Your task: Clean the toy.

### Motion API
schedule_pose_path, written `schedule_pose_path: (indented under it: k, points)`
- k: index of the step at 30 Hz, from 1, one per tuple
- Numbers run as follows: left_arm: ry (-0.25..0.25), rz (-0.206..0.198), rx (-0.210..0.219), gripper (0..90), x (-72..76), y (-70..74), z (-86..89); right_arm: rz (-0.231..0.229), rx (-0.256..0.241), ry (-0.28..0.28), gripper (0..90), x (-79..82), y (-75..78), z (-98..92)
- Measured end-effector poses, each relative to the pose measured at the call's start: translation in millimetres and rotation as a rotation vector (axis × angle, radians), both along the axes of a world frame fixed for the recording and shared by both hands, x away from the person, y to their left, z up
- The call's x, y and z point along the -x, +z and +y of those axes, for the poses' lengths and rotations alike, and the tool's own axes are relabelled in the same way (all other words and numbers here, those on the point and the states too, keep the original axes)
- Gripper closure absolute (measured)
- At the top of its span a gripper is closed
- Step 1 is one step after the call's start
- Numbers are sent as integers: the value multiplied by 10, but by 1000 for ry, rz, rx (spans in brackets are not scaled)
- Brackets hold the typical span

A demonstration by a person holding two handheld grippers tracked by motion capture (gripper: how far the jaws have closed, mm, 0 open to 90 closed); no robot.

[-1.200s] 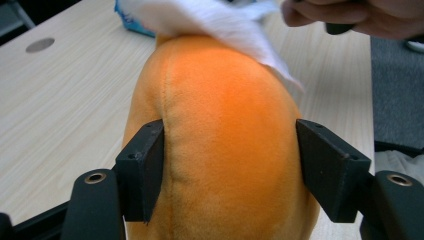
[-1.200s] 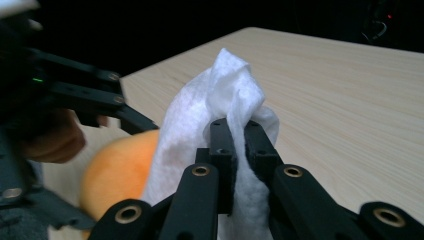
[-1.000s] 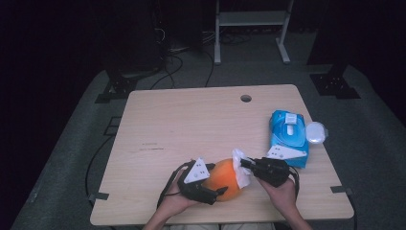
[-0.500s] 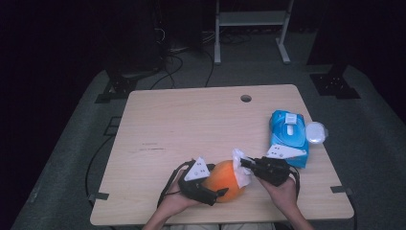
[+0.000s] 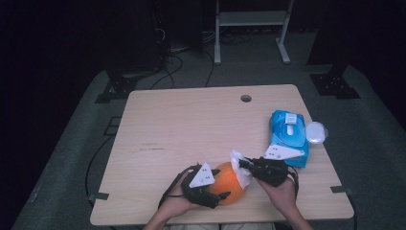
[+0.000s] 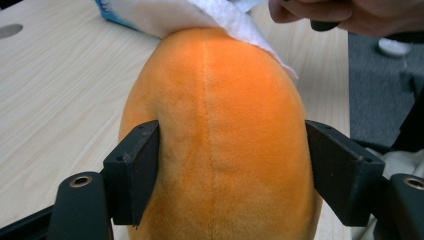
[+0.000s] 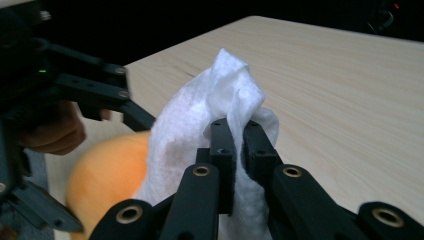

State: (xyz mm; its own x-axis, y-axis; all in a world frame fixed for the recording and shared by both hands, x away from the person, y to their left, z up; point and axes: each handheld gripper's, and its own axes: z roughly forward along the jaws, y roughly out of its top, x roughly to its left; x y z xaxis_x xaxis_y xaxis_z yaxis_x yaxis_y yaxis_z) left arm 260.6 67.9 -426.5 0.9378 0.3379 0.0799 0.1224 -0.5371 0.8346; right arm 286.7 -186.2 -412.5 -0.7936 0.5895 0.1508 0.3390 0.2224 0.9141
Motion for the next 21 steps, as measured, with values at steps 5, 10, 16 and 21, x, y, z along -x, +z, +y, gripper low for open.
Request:
schedule_pose_path:
  k: [5, 10, 16, 21]
  points:
    - [4, 47, 44, 245, -47, 11, 58, 30, -1, -25, 846, -85, -67, -109]
    - [37, 107, 73, 143, -114, -1, 68, 42, -23, -29, 847, -79, -86, -128]
    - [41, 11, 29, 298, -23, 14, 30, -8, -25, 72, 845, 83, 42, 84]
    - [57, -5, 56, 347, -18, 54, 57, 32, -27, -18, 845, -50, -54, -119]
